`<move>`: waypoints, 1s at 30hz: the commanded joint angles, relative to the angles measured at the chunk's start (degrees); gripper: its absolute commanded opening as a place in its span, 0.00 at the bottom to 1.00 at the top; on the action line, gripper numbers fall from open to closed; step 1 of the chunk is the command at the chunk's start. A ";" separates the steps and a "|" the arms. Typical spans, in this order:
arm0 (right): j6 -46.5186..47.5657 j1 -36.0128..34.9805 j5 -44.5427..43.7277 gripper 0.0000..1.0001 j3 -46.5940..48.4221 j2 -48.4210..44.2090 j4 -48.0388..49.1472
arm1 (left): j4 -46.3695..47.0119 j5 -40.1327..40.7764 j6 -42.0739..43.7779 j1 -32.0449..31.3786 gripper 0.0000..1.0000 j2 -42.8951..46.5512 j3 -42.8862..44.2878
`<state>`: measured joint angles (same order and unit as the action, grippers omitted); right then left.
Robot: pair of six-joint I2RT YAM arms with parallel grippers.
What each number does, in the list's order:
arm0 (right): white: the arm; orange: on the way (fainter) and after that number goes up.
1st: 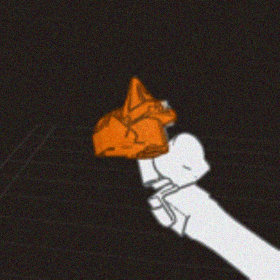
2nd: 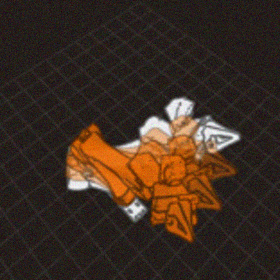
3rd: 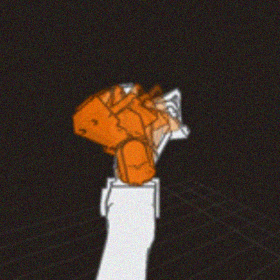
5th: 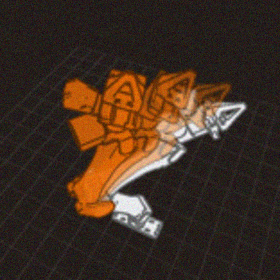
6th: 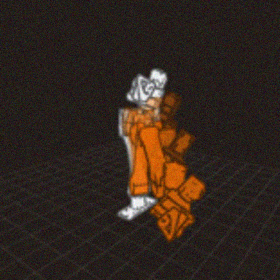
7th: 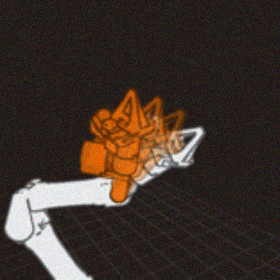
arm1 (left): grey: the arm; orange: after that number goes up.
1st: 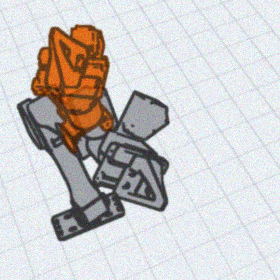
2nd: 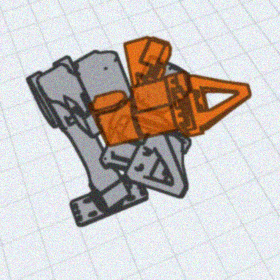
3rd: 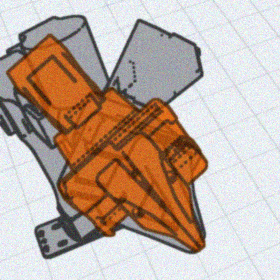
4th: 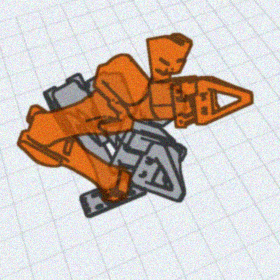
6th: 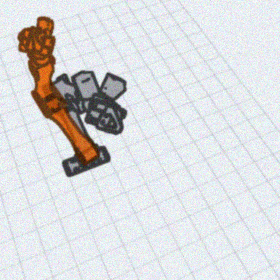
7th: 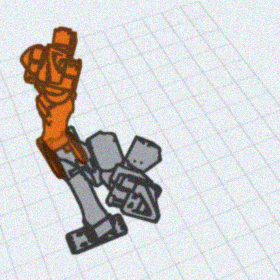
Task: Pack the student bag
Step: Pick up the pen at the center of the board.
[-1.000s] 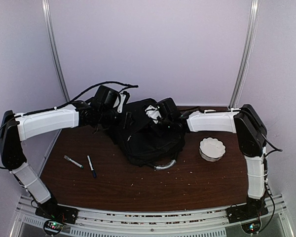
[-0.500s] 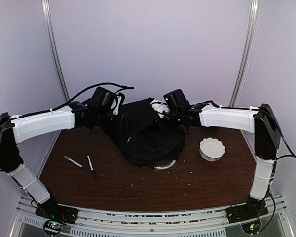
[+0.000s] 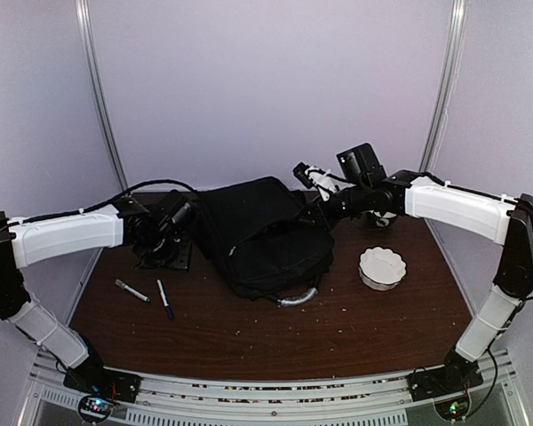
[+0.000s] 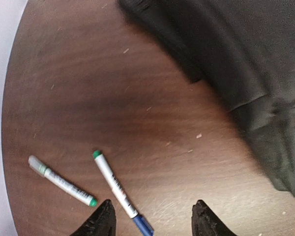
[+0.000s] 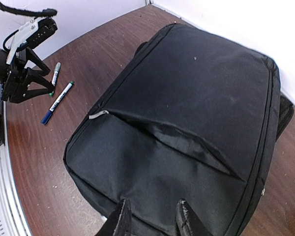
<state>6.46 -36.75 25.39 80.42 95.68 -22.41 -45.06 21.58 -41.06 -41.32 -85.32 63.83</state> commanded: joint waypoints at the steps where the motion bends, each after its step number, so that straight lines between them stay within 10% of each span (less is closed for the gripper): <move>1: -1.30 2.36 5.38 0.31 -2.11 -2.38 -0.69 | -7.32 3.15 -7.87 2.23 0.53 0.81 -1.50; 30: -3.21 4.15 11.63 0.32 -3.87 -0.84 0.79 | -5.51 -12.19 -16.70 15.12 0.32 -13.72 1.77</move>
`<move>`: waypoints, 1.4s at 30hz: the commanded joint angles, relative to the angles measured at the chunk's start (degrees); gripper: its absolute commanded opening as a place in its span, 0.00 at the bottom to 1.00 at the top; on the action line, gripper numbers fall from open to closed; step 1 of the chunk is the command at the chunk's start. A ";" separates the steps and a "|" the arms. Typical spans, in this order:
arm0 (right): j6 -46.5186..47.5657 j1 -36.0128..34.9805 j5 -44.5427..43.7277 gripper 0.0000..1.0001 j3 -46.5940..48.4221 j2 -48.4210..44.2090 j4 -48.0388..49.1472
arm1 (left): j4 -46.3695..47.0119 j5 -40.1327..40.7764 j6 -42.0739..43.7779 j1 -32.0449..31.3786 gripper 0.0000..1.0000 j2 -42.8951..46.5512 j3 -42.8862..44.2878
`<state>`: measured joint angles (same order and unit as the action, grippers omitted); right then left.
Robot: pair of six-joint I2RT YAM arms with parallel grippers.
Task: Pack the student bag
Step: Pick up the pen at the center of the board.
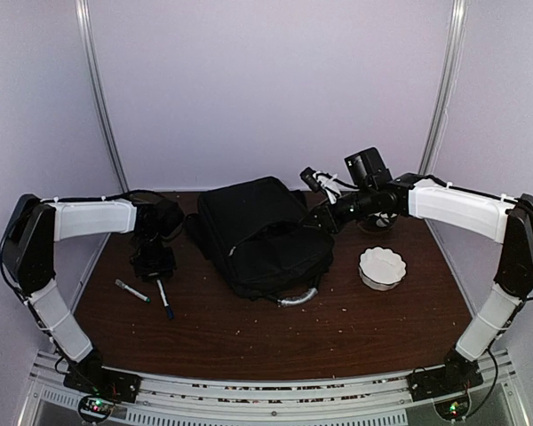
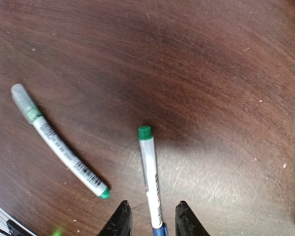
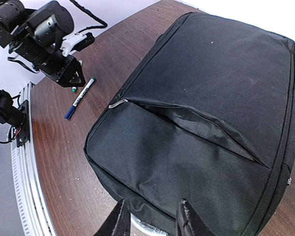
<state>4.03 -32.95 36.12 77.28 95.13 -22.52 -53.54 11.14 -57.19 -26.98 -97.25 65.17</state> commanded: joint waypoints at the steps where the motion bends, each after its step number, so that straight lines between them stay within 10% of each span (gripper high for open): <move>1: -0.77 0.34 0.89 0.32 -0.70 -0.21 0.94 | 3.37 -1.73 -0.66 0.71 0.32 -2.06 0.29; 27: -2.01 0.34 1.76 0.33 0.07 2.69 0.53 | 7.69 -5.21 -2.30 3.61 0.28 -5.18 -3.67; 42: -2.59 0.34 2.00 0.33 0.33 3.22 0.46 | 8.80 -7.21 -2.76 3.94 0.05 -4.18 -5.20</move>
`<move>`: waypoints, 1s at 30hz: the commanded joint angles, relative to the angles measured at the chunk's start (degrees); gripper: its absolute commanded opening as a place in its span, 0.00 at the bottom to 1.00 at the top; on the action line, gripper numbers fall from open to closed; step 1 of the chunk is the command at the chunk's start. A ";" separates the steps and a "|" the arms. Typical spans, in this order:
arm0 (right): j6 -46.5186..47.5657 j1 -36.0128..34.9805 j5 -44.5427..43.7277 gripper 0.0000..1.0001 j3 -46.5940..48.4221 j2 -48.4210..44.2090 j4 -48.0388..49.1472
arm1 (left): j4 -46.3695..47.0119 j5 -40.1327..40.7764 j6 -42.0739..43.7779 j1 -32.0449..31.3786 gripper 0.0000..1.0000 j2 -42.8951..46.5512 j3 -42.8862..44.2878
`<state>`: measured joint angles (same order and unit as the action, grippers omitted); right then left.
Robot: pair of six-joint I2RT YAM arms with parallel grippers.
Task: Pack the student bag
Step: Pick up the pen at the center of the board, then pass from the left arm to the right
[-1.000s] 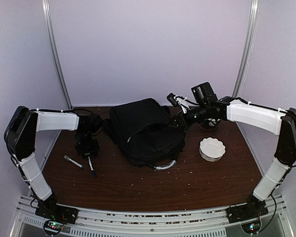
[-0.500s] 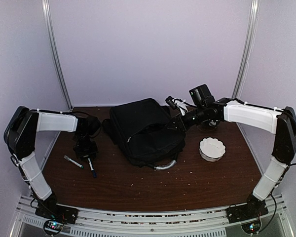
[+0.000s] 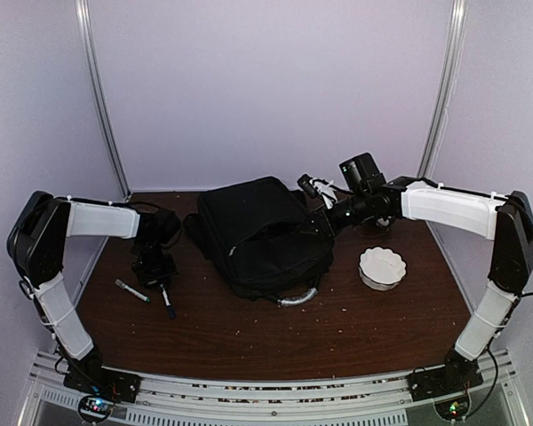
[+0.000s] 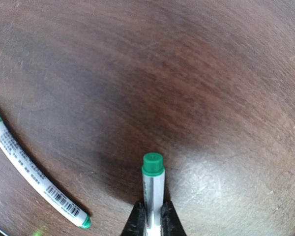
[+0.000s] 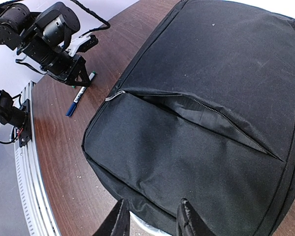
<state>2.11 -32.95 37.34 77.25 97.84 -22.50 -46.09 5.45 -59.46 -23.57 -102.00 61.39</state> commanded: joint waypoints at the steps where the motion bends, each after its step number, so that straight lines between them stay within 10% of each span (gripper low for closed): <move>1: -0.76 0.32 0.80 0.33 0.35 0.51 0.44 | 1.31 -1.51 -0.22 0.51 0.03 1.22 -1.56; 14: -2.87 0.55 4.05 0.35 5.14 0.96 -2.24 | 1.95 6.60 6.84 -4.45 0.00 14.07 6.48; 30: -22.33 -1.16 18.44 0.45 13.27 9.67 3.59 | 40.86 -7.62 13.48 -10.35 0.00 19.02 5.23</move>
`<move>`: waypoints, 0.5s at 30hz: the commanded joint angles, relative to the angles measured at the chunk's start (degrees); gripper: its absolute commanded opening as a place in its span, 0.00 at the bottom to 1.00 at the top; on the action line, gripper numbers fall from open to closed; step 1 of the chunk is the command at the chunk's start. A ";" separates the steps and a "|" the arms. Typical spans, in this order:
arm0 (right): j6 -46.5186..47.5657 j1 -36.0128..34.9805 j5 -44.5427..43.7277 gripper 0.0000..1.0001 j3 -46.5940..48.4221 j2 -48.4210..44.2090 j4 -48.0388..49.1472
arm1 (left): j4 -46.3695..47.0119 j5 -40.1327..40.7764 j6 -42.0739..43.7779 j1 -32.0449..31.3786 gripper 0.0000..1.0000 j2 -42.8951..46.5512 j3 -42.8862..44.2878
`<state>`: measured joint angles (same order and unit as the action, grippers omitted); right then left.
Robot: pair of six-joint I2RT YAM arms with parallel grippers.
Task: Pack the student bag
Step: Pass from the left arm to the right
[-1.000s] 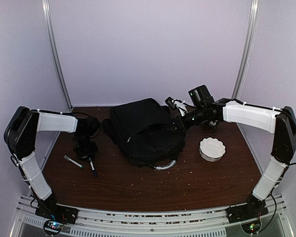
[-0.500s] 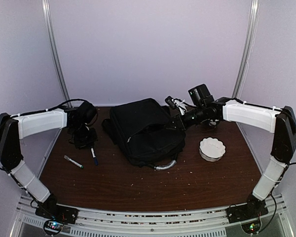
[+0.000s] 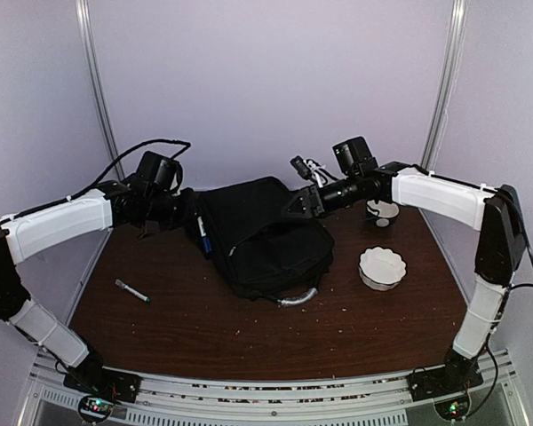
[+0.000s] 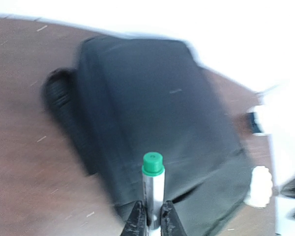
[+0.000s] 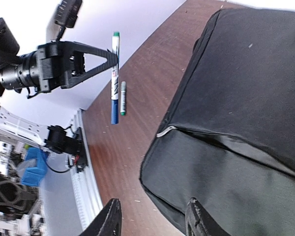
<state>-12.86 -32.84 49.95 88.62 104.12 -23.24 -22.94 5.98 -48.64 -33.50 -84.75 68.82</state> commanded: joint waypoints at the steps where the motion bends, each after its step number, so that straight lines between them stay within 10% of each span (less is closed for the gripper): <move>1: -9.06 -1.45 6.98 0.45 2.37 4.52 5.30 | 21.63 -10.78 2.79 -0.47 0.00 1.71 -3.06; 15: -18.96 -5.46 12.71 0.45 0.53 8.18 19.82 | 55.57 -27.97 -7.03 -1.07 0.00 -4.80 -7.46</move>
<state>-28.32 -37.34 60.01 89.69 111.98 -10.83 19.27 -16.25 -51.29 -34.35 -87.13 61.58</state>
